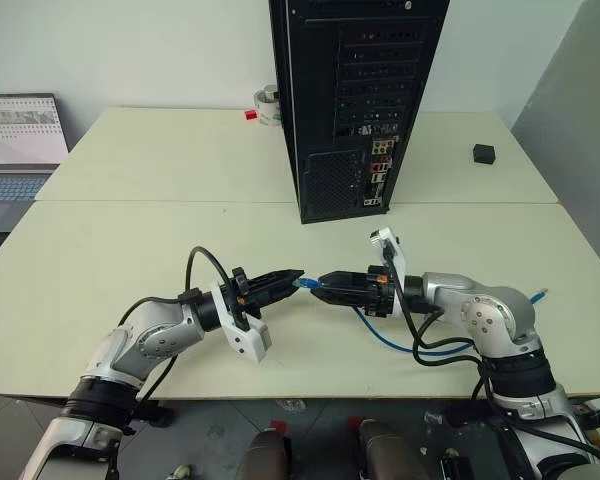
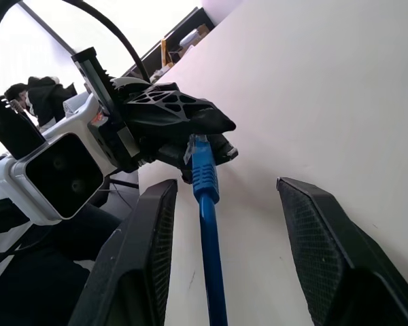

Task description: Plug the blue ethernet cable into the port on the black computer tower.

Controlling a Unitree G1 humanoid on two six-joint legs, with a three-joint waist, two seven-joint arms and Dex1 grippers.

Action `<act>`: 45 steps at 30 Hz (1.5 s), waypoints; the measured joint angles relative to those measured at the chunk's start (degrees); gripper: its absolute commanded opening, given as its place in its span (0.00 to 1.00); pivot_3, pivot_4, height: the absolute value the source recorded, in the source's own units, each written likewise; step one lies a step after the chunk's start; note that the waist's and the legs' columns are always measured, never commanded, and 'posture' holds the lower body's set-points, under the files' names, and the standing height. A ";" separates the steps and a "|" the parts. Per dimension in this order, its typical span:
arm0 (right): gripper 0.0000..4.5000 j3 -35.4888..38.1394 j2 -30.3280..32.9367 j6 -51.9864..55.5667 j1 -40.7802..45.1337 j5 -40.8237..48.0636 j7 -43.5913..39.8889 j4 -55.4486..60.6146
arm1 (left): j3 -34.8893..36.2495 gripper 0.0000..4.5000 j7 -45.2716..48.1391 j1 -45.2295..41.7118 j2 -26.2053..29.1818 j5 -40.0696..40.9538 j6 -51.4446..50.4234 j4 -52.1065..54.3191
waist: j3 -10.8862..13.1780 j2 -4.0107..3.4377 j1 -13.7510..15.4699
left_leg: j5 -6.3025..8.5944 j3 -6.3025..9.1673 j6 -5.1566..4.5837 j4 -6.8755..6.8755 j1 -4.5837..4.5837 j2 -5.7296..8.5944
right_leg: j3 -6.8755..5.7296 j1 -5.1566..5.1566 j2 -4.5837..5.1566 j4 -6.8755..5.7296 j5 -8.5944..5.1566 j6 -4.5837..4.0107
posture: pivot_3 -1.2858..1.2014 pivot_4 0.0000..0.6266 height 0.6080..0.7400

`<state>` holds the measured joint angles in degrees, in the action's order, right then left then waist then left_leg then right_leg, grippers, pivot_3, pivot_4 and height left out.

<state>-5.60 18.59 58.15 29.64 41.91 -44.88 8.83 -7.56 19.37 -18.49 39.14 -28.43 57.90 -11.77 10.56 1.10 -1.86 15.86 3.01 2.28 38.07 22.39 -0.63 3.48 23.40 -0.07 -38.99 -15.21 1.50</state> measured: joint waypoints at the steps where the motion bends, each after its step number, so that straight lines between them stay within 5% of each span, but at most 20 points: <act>1: 0.55 0.01 -0.18 0.00 0.02 0.07 0.02 -0.02 | 0.00 0.05 0.00 0.00 0.03 0.00 0.00 0.00 | 0.00 0.00 0.01 | 0.00 0.00 0.00 0.00 0.00 0.00 | 0.00 0.00 0.00 0.00 0.00 0.00 | 0.52 0.24 1.00; 15: 0.01 0.07 -1.03 -0.01 0.20 0.24 0.20 -0.15 | -0.02 0.05 0.00 0.00 0.07 -0.05 -0.39 0.00 | 0.00 0.00 0.01 | 0.00 0.00 0.00 0.00 0.00 0.01 | -0.01 0.00 0.00 0.00 0.00 0.00 | 0.52 0.24 1.00; 22: 0.00 0.07 -1.13 -0.03 0.21 0.20 0.31 -0.27 | -0.02 0.05 -0.15 0.00 0.06 -0.29 -0.51 0.00 | 0.00 0.00 0.01 | 0.00 0.01 0.00 0.00 0.00 0.01 | -0.01 0.00 0.00 0.00 0.00 0.00 | 0.52 0.24 1.00; 24: 0.00 0.07 -1.15 -0.08 0.28 0.18 0.32 -0.30 | -0.10 0.21 0.05 0.00 0.08 0.12 -0.69 0.00 | 0.00 0.00 0.01 | 0.00 0.01 0.00 0.00 0.00 0.00 | -0.01 0.00 0.00 0.00 0.00 0.00 | 0.52 0.24 1.00; 33: 0.00 0.10 -1.03 -0.15 0.62 0.07 0.45 -0.79 | -2.39 0.62 5.45 0.55 0.87 9.61 -4.91 0.06 | 0.00 0.00 -0.01 | 0.00 0.01 0.00 0.00 0.00 0.00 | -0.01 0.00 -0.01 0.00 0.00 0.00 | 0.52 0.24 1.00; 36: 0.00 2.47 -0.98 -0.84 1.04 0.03 2.18 -0.55 | -3.04 0.75 9.85 1.05 -0.37 17.33 -13.85 0.24 | 0.00 0.00 -0.03 | 0.00 0.02 0.00 0.01 0.01 0.02 | -0.03 0.00 -0.03 -0.01 0.00 0.00 | 0.52 0.24 1.00; 42: 0.00 6.34 1.25 -11.39 1.98 -8.29 10.97 2.93 | -0.96 0.75 16.09 -3.17 -6.10 35.60 -46.21 5.89 | 0.00 0.00 0.06 | 0.00 0.12 0.00 0.14 0.23 0.06 | -0.28 0.02 -0.19 0.00 0.00 0.01 | 0.52 0.24 1.00; 45: 0.00 6.69 1.16 -14.76 1.88 -12.13 14.80 3.06 | 0.14 0.75 16.30 -6.36 -7.26 39.11 -54.61 7.40 | 0.00 0.00 -0.01 | -0.01 0.09 0.00 0.13 0.23 0.04 | -0.24 0.04 -0.22 -0.01 0.00 0.01 | 0.52 0.24 1.00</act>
<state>1.09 19.75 43.39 31.52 29.79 -30.07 11.89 -7.42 35.68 -24.85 31.89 10.68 3.29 -4.37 10.56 1.11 -1.87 15.85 3.10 2.28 38.19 22.61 -0.59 3.24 23.43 -0.29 -39.00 -15.22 1.50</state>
